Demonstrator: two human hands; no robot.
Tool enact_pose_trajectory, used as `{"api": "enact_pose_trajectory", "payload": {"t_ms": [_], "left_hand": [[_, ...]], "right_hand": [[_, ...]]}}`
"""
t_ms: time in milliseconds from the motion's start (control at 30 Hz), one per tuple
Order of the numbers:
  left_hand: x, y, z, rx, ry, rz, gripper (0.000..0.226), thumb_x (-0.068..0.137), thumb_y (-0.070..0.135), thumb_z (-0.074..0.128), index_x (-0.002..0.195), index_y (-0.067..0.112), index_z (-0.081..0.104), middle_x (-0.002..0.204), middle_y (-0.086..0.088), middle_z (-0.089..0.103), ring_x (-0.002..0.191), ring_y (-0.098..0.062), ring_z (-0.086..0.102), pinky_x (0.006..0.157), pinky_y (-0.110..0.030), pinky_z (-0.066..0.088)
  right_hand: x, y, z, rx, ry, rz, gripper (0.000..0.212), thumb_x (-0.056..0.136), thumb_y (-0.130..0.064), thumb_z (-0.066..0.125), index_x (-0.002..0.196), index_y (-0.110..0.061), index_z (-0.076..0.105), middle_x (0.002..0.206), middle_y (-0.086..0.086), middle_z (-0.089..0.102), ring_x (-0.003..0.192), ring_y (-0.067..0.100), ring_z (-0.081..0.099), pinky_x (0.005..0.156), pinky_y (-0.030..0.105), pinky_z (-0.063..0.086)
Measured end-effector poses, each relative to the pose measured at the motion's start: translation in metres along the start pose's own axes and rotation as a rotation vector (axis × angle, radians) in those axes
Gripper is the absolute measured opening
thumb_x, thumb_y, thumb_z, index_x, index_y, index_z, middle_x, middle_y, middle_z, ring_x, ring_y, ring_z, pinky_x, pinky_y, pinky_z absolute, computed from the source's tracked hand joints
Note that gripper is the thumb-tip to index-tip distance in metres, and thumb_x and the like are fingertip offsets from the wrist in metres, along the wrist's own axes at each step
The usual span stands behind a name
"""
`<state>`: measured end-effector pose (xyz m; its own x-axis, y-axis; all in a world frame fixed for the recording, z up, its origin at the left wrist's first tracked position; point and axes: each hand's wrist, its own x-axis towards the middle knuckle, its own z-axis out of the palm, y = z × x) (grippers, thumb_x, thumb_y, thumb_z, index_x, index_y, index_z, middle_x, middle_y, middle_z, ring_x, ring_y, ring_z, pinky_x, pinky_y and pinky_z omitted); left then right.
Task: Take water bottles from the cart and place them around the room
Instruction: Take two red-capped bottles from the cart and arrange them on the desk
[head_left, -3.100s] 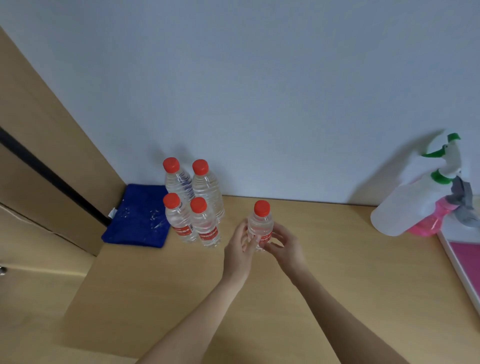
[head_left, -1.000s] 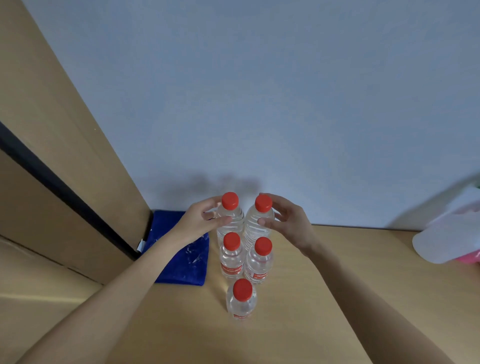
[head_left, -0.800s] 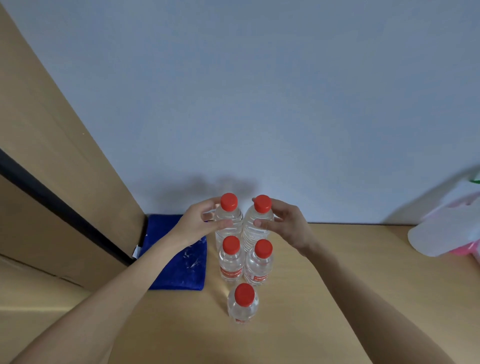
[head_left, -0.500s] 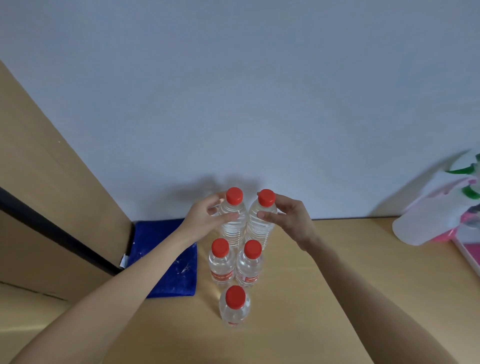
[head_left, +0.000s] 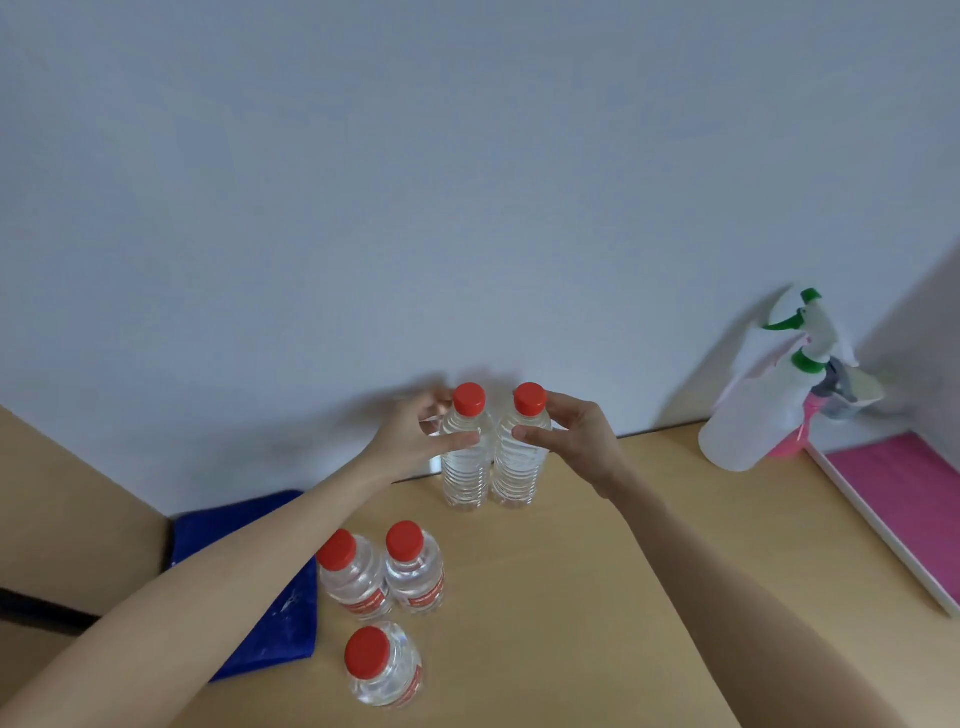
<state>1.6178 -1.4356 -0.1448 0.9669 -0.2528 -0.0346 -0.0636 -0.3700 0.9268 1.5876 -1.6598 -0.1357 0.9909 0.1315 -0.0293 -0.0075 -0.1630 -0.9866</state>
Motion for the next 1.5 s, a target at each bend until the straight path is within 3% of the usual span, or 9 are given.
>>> {"api": "enact_pose_trajectory", "payload": {"t_ms": [67, 133, 267, 500, 700, 867, 1100, 1233, 1500], "left_hand": [[0.005, 0.004, 0.009, 0.014, -0.008, 0.004, 0.044, 0.057, 0.036, 0.086, 0.094, 0.030, 0.064, 0.081, 0.015, 0.069, 0.080, -0.007, 0.063, 0.083, -0.031, 0.048], [0.009, 0.007, 0.018, 0.038, -0.024, 0.014, 0.042, 0.061, 0.030, 0.086, 0.094, 0.034, 0.061, 0.081, 0.024, 0.066, 0.081, 0.003, 0.060, 0.086, -0.026, 0.046], [0.012, 0.013, 0.030, 0.054, -0.008, 0.045, 0.042, 0.070, 0.022, 0.082, 0.100, 0.038, 0.058, 0.106, 0.021, 0.063, 0.107, -0.001, 0.057, 0.102, -0.027, 0.040], [0.007, 0.008, 0.026, 0.033, 0.020, 0.022, 0.045, 0.071, 0.023, 0.081, 0.109, 0.024, 0.058, 0.115, 0.006, 0.063, 0.112, -0.008, 0.055, 0.101, -0.027, 0.042], [0.001, 0.009, 0.013, 0.030, 0.004, -0.062, 0.052, 0.063, 0.029, 0.086, 0.106, 0.024, 0.057, 0.106, 0.006, 0.061, 0.102, -0.011, 0.058, 0.093, -0.025, 0.047], [-0.011, 0.011, 0.014, 0.241, -0.152, -0.167, 0.075, 0.070, 0.028, 0.082, 0.130, 0.029, 0.036, 0.109, 0.019, 0.054, 0.097, -0.002, 0.058, 0.070, -0.005, 0.043], [-0.002, 0.005, 0.019, 0.378, -0.118, -0.267, 0.058, 0.071, 0.026, 0.081, 0.118, 0.019, 0.047, 0.094, 0.011, 0.057, 0.083, -0.002, 0.058, 0.072, -0.018, 0.046], [0.004, -0.001, 0.026, 0.310, -0.047, -0.297, 0.060, 0.066, 0.025, 0.084, 0.113, 0.017, 0.048, 0.103, 0.004, 0.061, 0.095, -0.012, 0.061, 0.082, -0.028, 0.048], [0.008, -0.004, 0.044, 0.228, 0.052, -0.299, 0.054, 0.065, 0.024, 0.084, 0.105, 0.019, 0.048, 0.100, 0.003, 0.064, 0.100, -0.012, 0.060, 0.078, -0.022, 0.046]], "right_hand": [[0.001, 0.003, -0.010, 0.002, 0.024, 0.002, 0.036, 0.074, -0.015, 0.078, 0.108, -0.026, 0.069, 0.106, -0.010, 0.071, 0.109, 0.003, 0.061, 0.105, 0.034, 0.041], [0.002, 0.007, -0.018, -0.004, 0.054, 0.000, 0.037, 0.074, -0.017, 0.078, 0.108, -0.025, 0.069, 0.108, -0.010, 0.071, 0.110, 0.005, 0.061, 0.104, 0.035, 0.040], [0.006, 0.011, -0.025, 0.002, 0.125, -0.019, 0.036, 0.071, -0.019, 0.080, 0.096, -0.040, 0.065, 0.118, -0.003, 0.065, 0.114, 0.009, 0.057, 0.099, 0.030, 0.041], [0.015, 0.014, -0.025, -0.032, 0.128, -0.059, 0.038, 0.070, -0.021, 0.081, 0.094, -0.045, 0.062, 0.118, -0.002, 0.063, 0.114, 0.010, 0.057, 0.097, 0.028, 0.041], [0.011, 0.026, -0.028, -0.002, 0.082, -0.047, 0.056, 0.069, -0.019, 0.082, 0.120, -0.026, 0.059, 0.119, -0.013, 0.064, 0.114, -0.001, 0.056, 0.101, 0.025, 0.041], [0.007, 0.050, -0.031, -0.002, 0.030, 0.016, 0.069, 0.068, -0.013, 0.082, 0.126, -0.031, 0.052, 0.123, -0.015, 0.060, 0.120, 0.006, 0.053, 0.100, 0.029, 0.042], [0.001, 0.076, -0.031, 0.014, 0.019, 0.068, 0.061, 0.070, -0.003, 0.078, 0.121, -0.029, 0.055, 0.117, -0.018, 0.062, 0.108, 0.005, 0.059, 0.091, 0.020, 0.046], [0.003, 0.078, -0.032, 0.043, 0.033, 0.080, 0.058, 0.069, -0.003, 0.079, 0.116, -0.031, 0.060, 0.112, -0.021, 0.065, 0.101, 0.000, 0.061, 0.087, 0.020, 0.048], [0.011, 0.087, -0.034, 0.077, 0.085, 0.076, 0.059, 0.066, -0.006, 0.081, 0.119, -0.025, 0.062, 0.110, -0.013, 0.068, 0.101, 0.013, 0.063, 0.089, 0.029, 0.051]]}}
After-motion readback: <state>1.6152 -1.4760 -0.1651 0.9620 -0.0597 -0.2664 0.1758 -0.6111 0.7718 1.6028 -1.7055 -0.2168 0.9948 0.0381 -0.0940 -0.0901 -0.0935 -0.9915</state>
